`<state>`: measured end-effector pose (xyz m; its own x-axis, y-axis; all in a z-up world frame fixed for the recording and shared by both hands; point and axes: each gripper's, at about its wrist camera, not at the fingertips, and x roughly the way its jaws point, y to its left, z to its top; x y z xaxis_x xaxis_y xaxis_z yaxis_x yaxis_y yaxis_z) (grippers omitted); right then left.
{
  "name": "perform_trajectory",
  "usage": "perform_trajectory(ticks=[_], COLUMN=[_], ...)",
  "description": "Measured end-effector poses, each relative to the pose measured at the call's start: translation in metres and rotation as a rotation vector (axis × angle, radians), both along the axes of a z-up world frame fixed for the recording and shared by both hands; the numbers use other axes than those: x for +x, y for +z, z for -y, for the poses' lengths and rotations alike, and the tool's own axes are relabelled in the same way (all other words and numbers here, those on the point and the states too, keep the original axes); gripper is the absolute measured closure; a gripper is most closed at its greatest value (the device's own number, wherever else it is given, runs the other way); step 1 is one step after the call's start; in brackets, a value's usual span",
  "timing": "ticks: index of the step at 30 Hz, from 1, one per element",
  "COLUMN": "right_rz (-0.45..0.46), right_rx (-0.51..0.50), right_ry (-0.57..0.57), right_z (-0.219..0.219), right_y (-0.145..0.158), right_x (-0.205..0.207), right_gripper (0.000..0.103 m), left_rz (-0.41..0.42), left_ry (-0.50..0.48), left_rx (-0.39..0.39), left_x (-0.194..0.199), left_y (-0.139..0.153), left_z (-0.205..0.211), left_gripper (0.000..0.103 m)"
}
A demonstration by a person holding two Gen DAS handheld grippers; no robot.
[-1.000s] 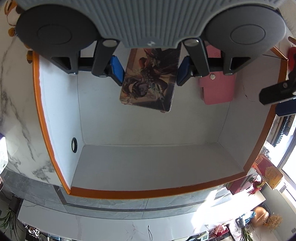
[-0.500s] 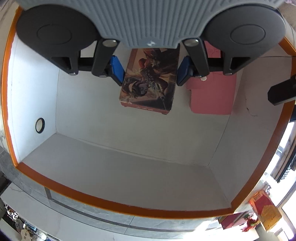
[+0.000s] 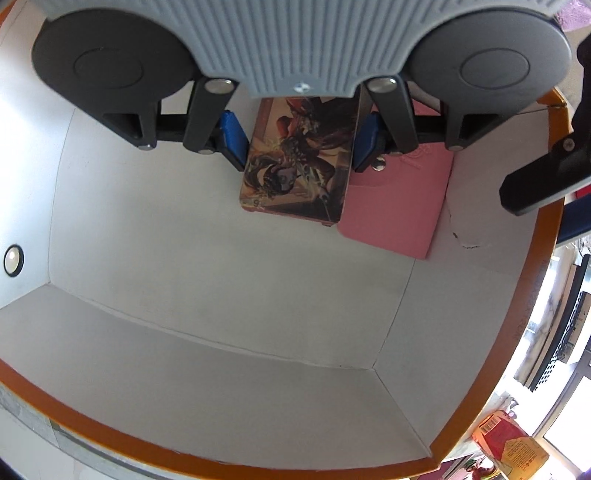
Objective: Organize objects
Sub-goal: 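Lower pink wallet into box and open left tool while right tool releases card box, then withdraw both tools from the orange box toward the remaining items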
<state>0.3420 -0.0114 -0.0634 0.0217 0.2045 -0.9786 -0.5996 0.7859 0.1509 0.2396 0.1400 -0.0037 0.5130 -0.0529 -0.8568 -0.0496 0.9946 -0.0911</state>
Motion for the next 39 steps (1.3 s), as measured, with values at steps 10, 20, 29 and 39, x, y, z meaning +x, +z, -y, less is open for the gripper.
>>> perform_trajectory(ticks=[10, 20, 29, 39], right_rz=[0.004, 0.025, 0.016, 0.285], right_rx=[-0.008, 0.019, 0.022, 0.130], right_ry=[0.015, -0.005, -0.010, -0.015], right_z=[0.008, 0.026, 0.038, 0.067], right_y=[0.010, 0.022, 0.031, 0.085], right_x=[-0.003, -0.010, -0.018, -0.052], right_gripper=[0.027, 0.052, 0.052, 0.052], left_rz=[-0.004, 0.001, 0.008, 0.135], left_ry=[0.007, 0.006, 0.010, 0.033], left_rx=[0.004, 0.060, 0.068, 0.047], left_x=[0.000, -0.002, -0.005, -0.037], left_y=[0.000, -0.001, 0.000, 0.030], left_z=[-0.001, 0.006, 0.007, 0.014], left_gripper=[0.070, 0.075, 0.075, 0.075])
